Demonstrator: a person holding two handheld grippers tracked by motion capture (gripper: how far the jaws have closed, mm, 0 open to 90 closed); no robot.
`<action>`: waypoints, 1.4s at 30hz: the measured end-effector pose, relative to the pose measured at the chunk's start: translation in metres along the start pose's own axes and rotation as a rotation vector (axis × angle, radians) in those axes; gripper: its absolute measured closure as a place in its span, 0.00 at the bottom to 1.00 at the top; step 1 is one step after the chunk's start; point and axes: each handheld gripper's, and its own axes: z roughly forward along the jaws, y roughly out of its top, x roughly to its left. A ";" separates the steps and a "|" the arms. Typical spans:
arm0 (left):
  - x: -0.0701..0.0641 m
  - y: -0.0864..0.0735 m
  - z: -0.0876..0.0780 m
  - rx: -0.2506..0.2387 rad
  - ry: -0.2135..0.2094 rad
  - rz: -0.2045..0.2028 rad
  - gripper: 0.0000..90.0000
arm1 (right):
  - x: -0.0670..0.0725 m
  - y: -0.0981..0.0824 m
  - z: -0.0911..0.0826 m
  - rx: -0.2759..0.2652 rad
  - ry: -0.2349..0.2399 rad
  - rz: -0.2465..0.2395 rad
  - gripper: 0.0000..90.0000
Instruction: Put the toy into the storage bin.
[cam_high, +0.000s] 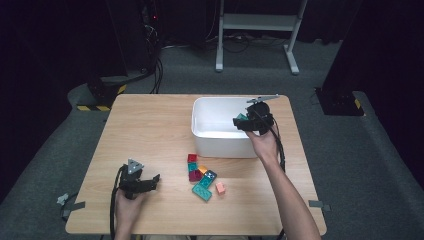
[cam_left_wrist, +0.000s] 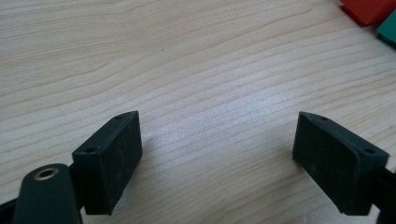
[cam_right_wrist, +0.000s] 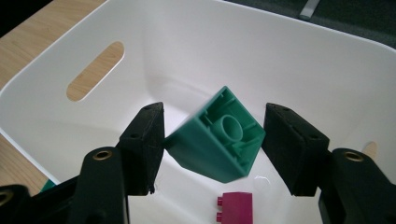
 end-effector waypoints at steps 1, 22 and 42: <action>0.000 0.000 0.000 0.000 0.000 0.000 0.18 | 0.001 -0.001 0.001 0.006 -0.004 -0.012 0.43; 0.000 0.000 0.000 0.000 0.000 0.001 0.18 | 0.005 -0.013 -0.025 -0.084 0.037 -0.040 0.42; 0.000 0.000 0.000 0.000 0.000 0.001 0.18 | 0.024 -0.050 -0.060 -0.177 0.120 -0.092 0.45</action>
